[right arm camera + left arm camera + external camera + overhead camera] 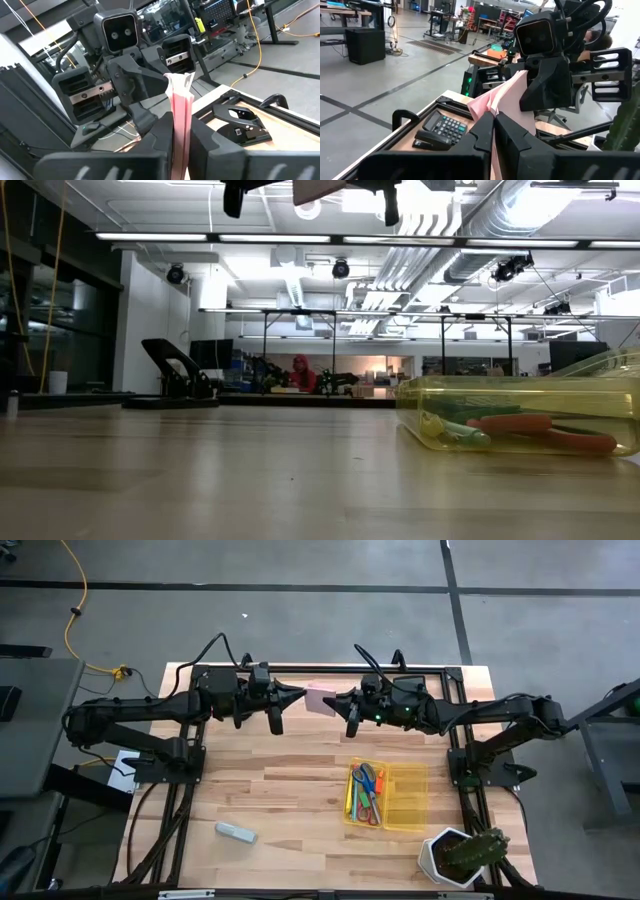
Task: Pack school essentials
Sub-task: Put the sticky notes into the supply box
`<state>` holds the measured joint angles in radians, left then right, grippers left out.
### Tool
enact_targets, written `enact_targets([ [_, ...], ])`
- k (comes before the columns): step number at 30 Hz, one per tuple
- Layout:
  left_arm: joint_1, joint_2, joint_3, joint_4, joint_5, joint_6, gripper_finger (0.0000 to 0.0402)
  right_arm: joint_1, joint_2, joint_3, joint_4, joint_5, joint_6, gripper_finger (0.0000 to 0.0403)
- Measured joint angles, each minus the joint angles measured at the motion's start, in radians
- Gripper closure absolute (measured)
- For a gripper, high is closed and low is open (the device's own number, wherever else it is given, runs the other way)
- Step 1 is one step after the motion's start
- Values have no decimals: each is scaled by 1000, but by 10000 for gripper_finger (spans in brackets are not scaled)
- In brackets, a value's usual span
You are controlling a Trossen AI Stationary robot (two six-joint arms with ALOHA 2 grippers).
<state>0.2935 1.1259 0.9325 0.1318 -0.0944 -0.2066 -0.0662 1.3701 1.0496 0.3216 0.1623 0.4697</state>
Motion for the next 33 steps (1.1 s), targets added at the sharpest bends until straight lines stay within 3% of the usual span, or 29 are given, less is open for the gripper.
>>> enact_targets([
  [5, 30, -41, 0, -94, 19, 14, 363, -8, -20, 0, -58, -23, -58, 395],
  [12, 95, -244, 1, -341, 50, -2, 272, -59, -150, 0, -394, -22, -117, 398],
  [20, 43, -449, -46, -321, 57, -96, 215, -69, -276, 0, -644, -48, -163, 401],
  [23, -4, -488, -141, -191, 56, -134, 211, -54, -310, -54, -589, -120, -157, 401],
  [27, -66, -495, -264, -12, 56, -159, 212, -26, -348, -226, -310, -200, -52, 402],
  [31, -107, -492, -299, 25, 56, -133, 212, 14, -365, -365, -42, -189, 45, 402],
  [33, -114, -491, -299, 23, 56, -99, 211, 30, -369, -394, 4, -169, 72, 402],
])
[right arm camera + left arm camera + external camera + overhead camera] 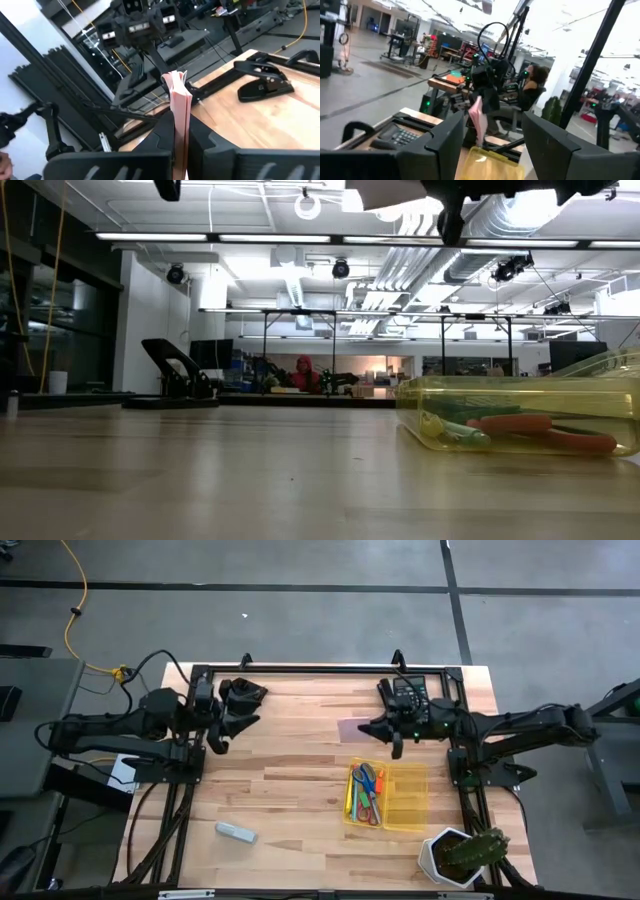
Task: Pack school essentials
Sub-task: Put the sticky notes into the supply box
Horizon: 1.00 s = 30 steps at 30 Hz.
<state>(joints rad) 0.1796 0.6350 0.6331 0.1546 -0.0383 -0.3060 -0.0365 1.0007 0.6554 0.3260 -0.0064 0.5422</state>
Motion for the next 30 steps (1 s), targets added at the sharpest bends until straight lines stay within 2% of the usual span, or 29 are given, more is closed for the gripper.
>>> enact_targets([
  [11, -3, -5, 0, 7, -3, 48, 213, 16, 0, -3, 42, 11, -17, 402],
  [14, -4, -5, 0, 7, -3, 48, 213, 25, 0, -2, -14, 12, 55, 403],
  [16, -4, -5, 0, 7, -3, 48, 213, 52, 0, -2, -122, 47, 118, 403],
  [19, -4, -5, 0, 0, -3, 48, 213, 126, 11, -2, -327, 156, 264, 403],
  [23, -4, -4, 0, -4, -3, 48, 213, 253, 61, -2, -523, 286, 562, 403],
  [26, -3, -4, 0, -4, -3, 48, 213, 343, 122, -2, -585, 349, 786, 403],
  [30, -4, -4, 0, -4, -3, 48, 213, 425, 217, -2, -571, 406, 1014, 403],
])
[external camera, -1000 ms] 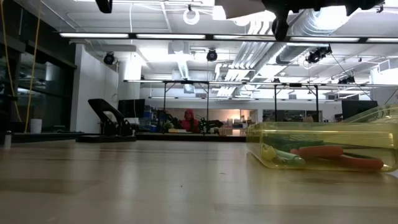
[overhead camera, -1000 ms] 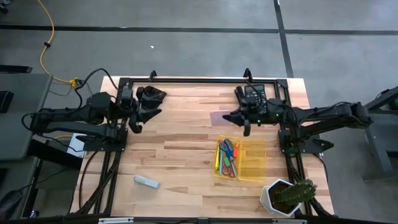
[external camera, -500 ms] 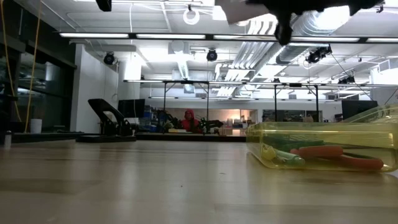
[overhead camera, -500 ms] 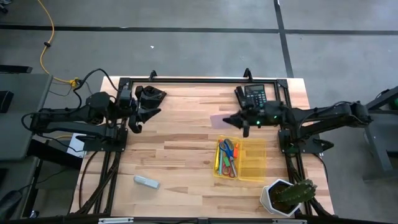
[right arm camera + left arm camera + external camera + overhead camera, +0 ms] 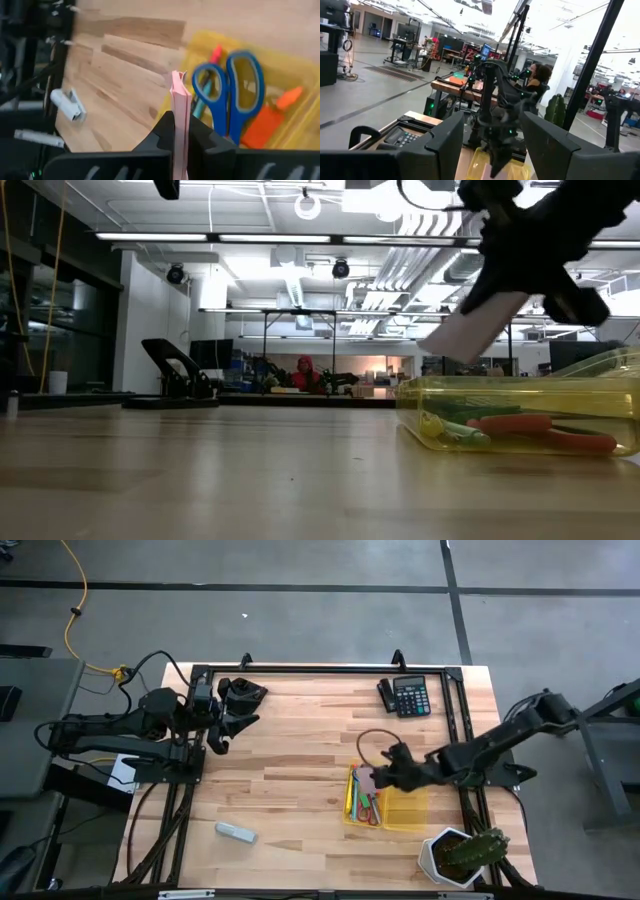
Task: Pack school essentials
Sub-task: Put the sticky notes into the supply box
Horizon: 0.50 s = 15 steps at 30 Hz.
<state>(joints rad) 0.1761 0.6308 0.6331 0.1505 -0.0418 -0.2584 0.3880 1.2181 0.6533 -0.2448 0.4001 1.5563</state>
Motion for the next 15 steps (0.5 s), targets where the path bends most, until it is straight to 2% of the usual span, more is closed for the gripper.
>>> enact_targets([
  [3, 0, 0, 0, 0, 0, 0, 213, 25, 72, 0, 47, 20, 134, 403],
  [9, 0, 0, 0, -3, -13, 0, 213, 31, 188, 0, 156, 28, 299, 403],
  [15, 0, 0, 0, -5, -15, 0, 213, 31, 243, 0, 157, 36, 443, 395],
])
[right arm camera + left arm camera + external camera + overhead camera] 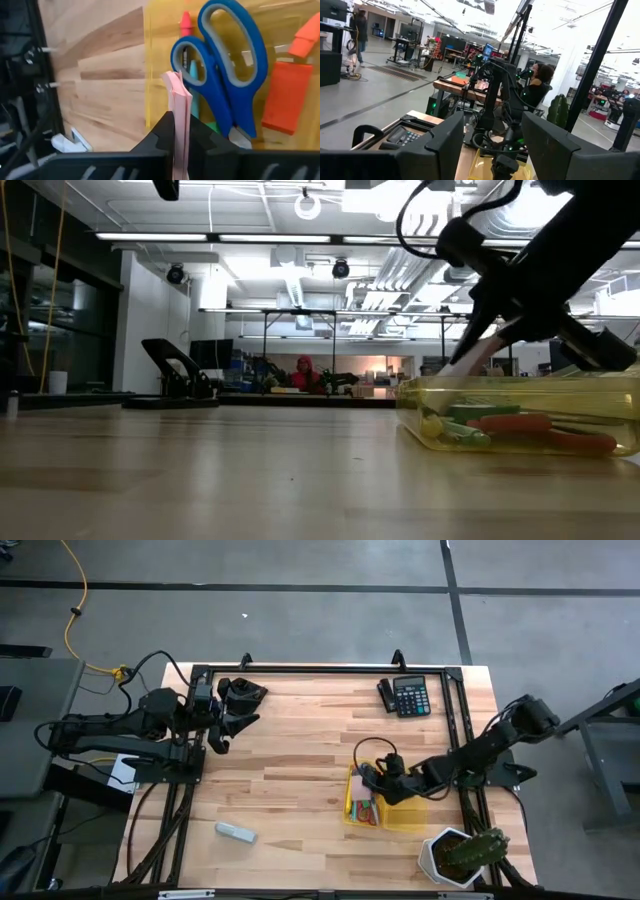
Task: Pack school essentials
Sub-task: Put the sticky notes into the supply box, then return to Home Position
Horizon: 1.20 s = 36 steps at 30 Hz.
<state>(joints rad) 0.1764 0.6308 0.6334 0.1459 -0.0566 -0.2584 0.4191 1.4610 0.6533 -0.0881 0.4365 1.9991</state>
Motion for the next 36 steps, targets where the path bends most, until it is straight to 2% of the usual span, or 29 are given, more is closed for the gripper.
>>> enact_targets([
  [4, 0, 0, 0, 0, 0, 0, 213, -1, 4, 0, 3, 33, 54, 383],
  [9, 0, 0, 0, -1, 0, 0, 213, -13, 4, 0, 2, 8, 60, 364],
  [17, 0, 0, 0, -3, 0, 0, 213, -49, -37, 0, -25, -48, -119, 300],
  [23, 0, 0, 0, -7, -1, 0, 213, -70, -91, 0, -151, -138, -184, 259],
  [31, 0, 0, 0, -8, -4, 0, 213, -72, -229, 0, -268, -119, -253, 240],
  [34, 0, 0, 0, -8, -4, 0, 213, -72, -302, 0, -264, -94, -357, 240],
  [36, 0, 0, 0, -8, -4, 0, 213, -75, -347, 0, -216, -52, -480, 240],
])
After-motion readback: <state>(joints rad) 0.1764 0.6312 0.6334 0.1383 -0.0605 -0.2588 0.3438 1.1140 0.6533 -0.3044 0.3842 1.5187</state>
